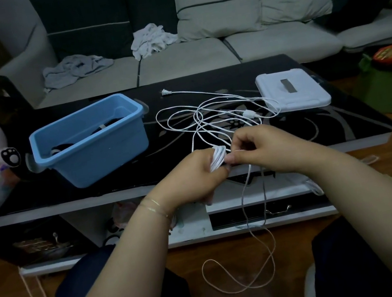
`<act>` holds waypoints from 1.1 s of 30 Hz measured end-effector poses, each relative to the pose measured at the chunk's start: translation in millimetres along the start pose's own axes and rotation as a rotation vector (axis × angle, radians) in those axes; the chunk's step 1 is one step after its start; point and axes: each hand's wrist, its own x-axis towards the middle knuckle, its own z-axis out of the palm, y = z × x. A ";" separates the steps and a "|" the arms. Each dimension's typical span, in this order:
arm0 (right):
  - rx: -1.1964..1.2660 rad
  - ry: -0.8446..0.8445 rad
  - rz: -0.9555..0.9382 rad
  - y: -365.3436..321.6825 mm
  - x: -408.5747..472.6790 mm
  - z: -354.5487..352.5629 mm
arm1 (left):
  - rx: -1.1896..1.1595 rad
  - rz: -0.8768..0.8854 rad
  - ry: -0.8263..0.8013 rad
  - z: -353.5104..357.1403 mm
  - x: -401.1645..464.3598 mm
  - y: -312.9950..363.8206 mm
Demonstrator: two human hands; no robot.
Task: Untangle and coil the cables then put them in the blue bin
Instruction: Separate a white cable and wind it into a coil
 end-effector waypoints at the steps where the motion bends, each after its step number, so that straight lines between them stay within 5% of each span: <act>1: -0.026 0.038 0.008 1.9 0.4 -1.3 | -0.024 -0.011 -0.020 0.6 -0.6 0.4; 15: 0.483 0.184 -0.049 4.5 11.7 2.5 | -0.476 0.057 -0.250 -4.2 -8.4 5.3; 21: 0.847 0.124 0.063 -0.6 18.7 35.0 | -0.810 0.160 -0.190 -3.6 -8.3 3.7; 28: 0.798 -0.017 0.166 -2.7 20.0 50.9 | -1.119 0.181 -0.083 -8.0 -3.6 5.7; 33: 0.466 -0.118 0.116 -10.7 11.1 61.2 | -1.266 0.183 0.158 -15.1 1.9 3.5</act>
